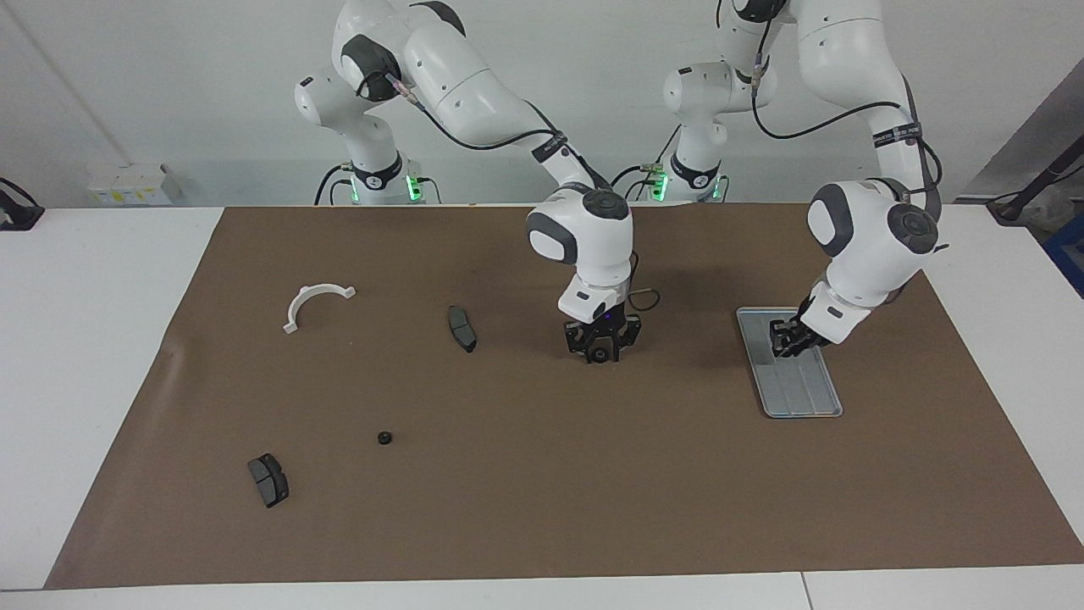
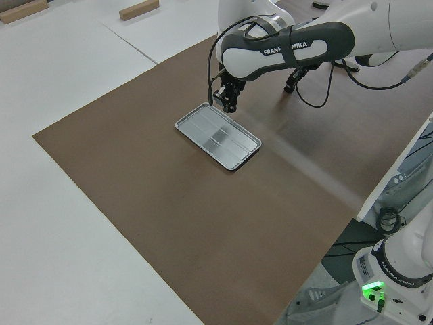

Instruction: Place bearing gear from tray to pile

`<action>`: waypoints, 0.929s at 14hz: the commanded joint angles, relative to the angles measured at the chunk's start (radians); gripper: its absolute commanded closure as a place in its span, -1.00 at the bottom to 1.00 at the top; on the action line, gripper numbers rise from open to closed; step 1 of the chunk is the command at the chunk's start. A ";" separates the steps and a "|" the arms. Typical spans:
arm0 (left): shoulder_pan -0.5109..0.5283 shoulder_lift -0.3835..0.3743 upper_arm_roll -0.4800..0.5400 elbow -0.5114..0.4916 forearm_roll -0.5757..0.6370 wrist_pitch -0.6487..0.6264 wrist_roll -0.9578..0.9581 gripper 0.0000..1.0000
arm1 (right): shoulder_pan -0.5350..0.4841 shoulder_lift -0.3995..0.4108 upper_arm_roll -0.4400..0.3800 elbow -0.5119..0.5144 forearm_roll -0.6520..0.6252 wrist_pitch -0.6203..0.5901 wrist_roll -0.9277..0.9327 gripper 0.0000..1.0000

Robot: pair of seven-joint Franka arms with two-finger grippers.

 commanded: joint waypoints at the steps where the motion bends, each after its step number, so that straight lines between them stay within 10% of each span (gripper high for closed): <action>1: -0.076 -0.018 0.011 0.016 -0.007 -0.030 -0.136 0.86 | -0.028 -0.013 -0.014 0.009 -0.025 0.009 0.028 0.91; 13: -0.477 0.050 0.011 0.008 -0.015 0.189 -0.764 0.86 | -0.436 -0.339 -0.008 -0.359 -0.017 0.096 -0.316 1.00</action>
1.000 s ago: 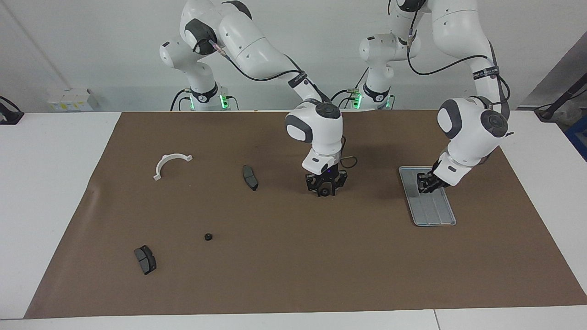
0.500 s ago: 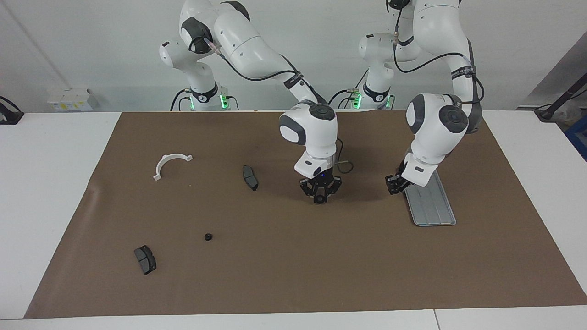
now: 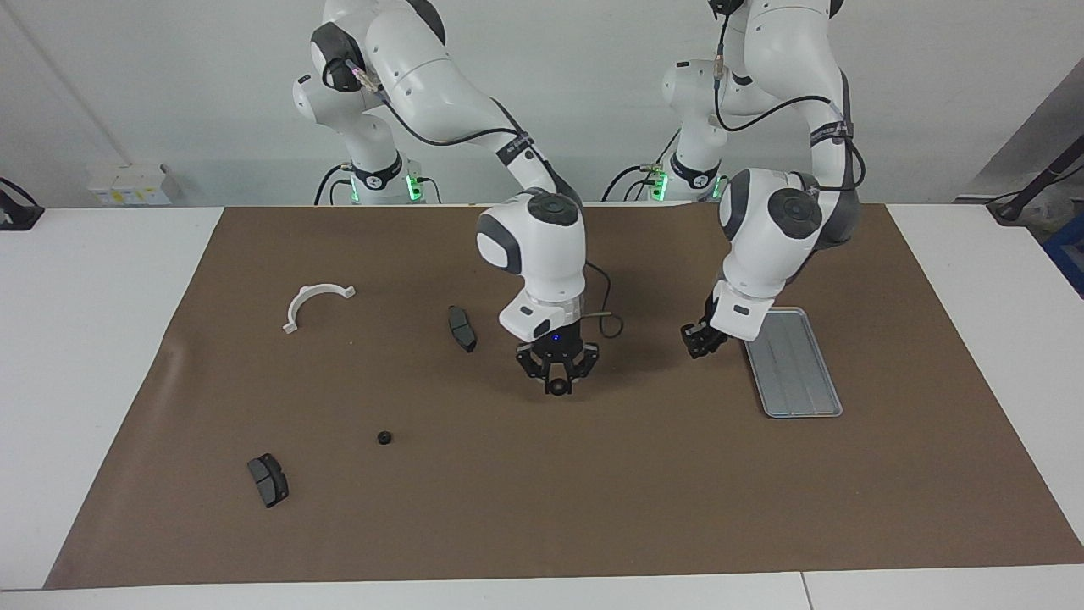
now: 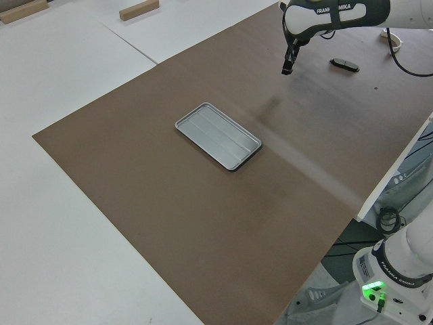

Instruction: Place bearing gear from tray to pile

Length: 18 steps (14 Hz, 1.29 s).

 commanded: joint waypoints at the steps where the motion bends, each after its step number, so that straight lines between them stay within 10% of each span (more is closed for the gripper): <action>1: -0.076 0.045 0.019 -0.008 -0.011 0.077 -0.062 0.86 | -0.086 -0.060 0.019 -0.124 -0.010 0.074 -0.103 1.00; 5: -0.130 0.078 0.017 -0.019 -0.011 0.154 -0.085 0.77 | -0.218 -0.072 0.024 -0.188 0.005 0.105 -0.275 1.00; 7: -0.144 0.077 0.017 -0.024 -0.011 0.160 -0.082 0.34 | -0.244 -0.083 0.025 -0.219 0.039 0.122 -0.330 1.00; 9: -0.147 0.077 0.017 -0.024 -0.011 0.153 -0.078 -0.88 | -0.282 -0.080 0.025 -0.225 0.054 0.123 -0.414 1.00; 10: -0.150 0.077 0.017 -0.022 -0.011 0.150 -0.075 -1.00 | -0.313 -0.077 0.025 -0.239 0.067 0.135 -0.454 1.00; 15: -0.097 0.037 0.028 0.027 -0.009 0.086 -0.070 -1.00 | -0.383 -0.069 0.024 -0.265 0.102 0.136 -0.542 0.98; 18: 0.043 -0.049 0.019 0.096 -0.009 -0.123 -0.003 -1.00 | -0.391 -0.071 0.025 -0.277 0.105 0.136 -0.537 0.27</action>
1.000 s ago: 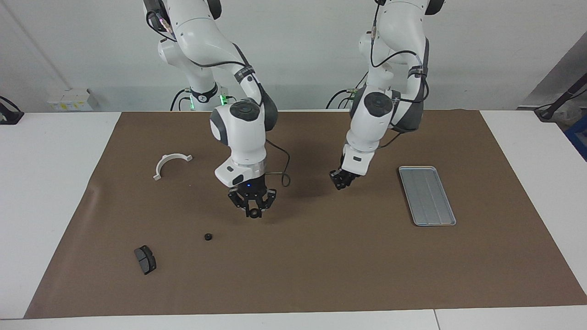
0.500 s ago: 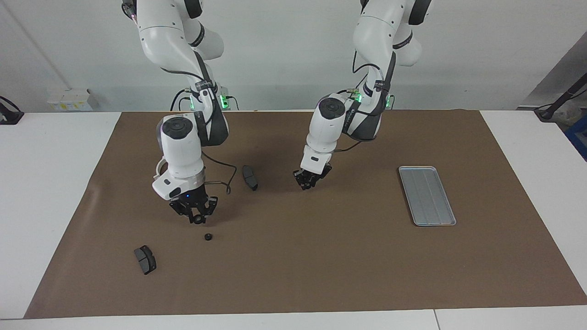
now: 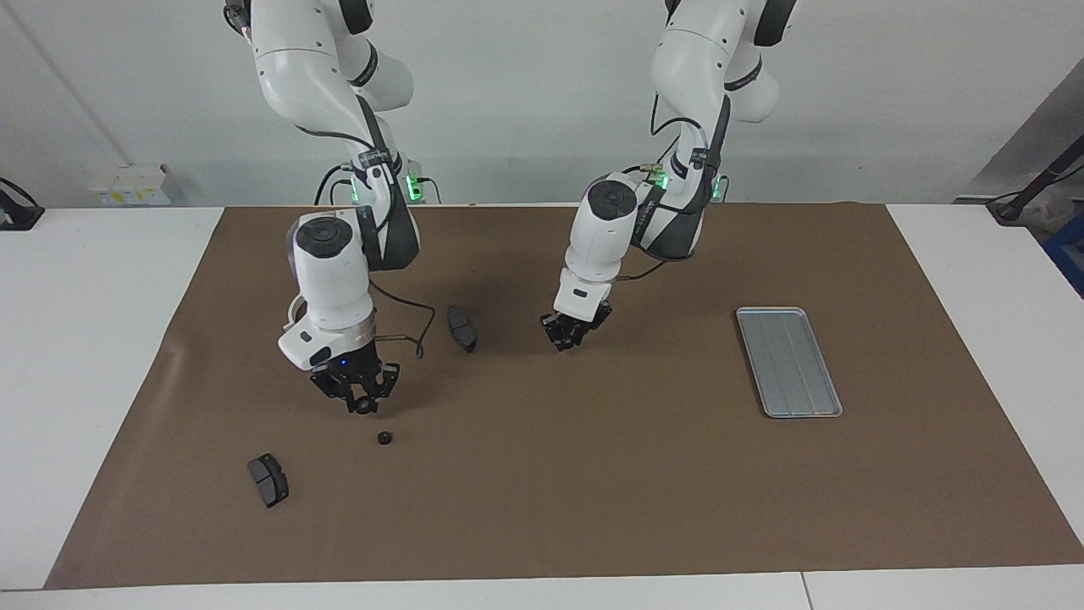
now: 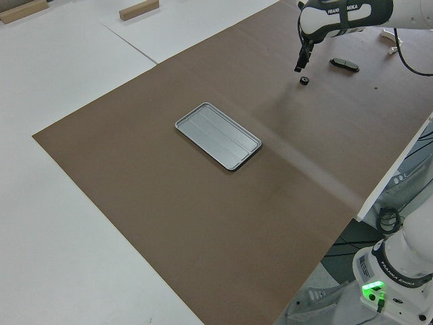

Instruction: Place bearing gear from tray to pile

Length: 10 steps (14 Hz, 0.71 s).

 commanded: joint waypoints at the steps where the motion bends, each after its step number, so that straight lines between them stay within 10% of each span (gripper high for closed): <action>1: 0.142 -0.110 -0.009 0.045 -0.009 -0.217 0.120 -1.00 | -0.015 -0.026 0.019 -0.031 0.028 0.022 -0.022 -0.12; 3: 0.233 -0.150 0.000 0.102 -0.010 -0.378 0.275 -1.00 | -0.003 -0.030 0.022 -0.017 0.028 0.022 -0.012 -1.00; 10: 0.532 -0.244 0.011 0.127 0.002 -0.534 0.803 -1.00 | 0.158 -0.024 0.101 0.067 0.026 0.009 0.260 -1.00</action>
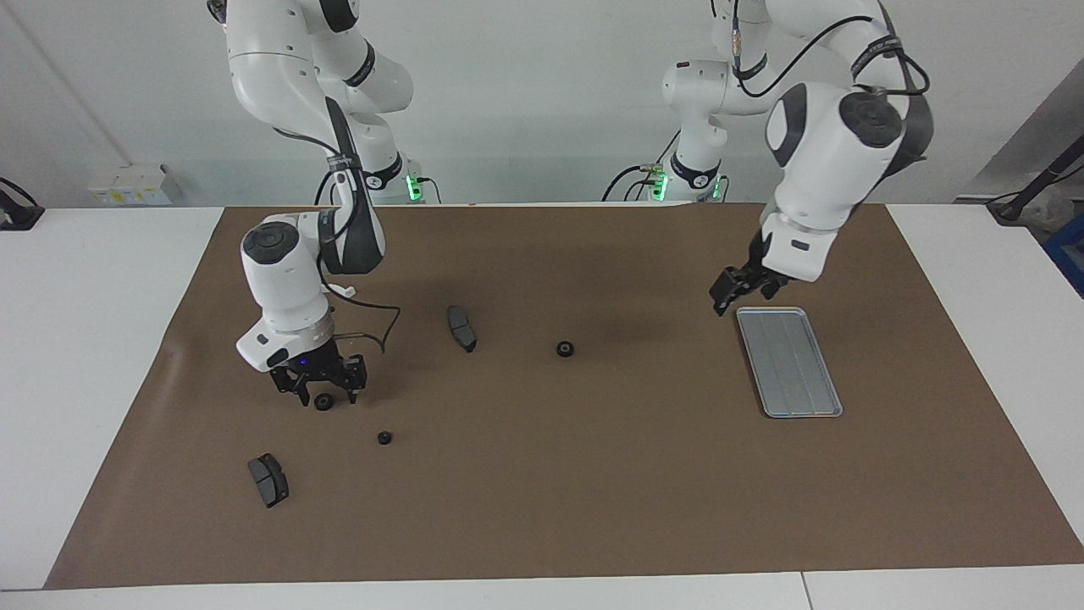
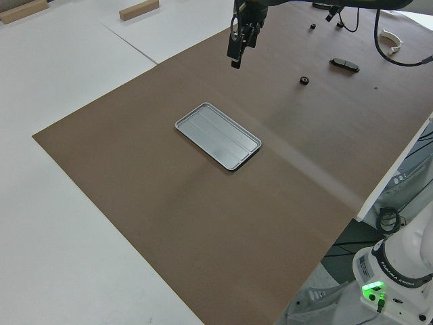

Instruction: Place bearing gear from tray to pile

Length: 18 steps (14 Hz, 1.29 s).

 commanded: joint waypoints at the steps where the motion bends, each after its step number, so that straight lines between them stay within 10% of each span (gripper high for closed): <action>1: 0.044 -0.041 -0.001 0.001 0.002 -0.034 0.090 -1.00 | 0.129 0.010 0.003 0.052 0.010 -0.022 0.166 -1.00; 10: -0.013 -0.046 -0.032 0.221 0.066 -0.261 0.092 -1.00 | 0.429 0.235 0.000 0.449 -0.105 -0.311 0.589 -1.00; 18: -0.014 -0.051 -0.034 0.181 0.066 -0.237 0.136 -1.00 | 0.510 0.307 0.003 0.465 -0.108 -0.312 0.689 -1.00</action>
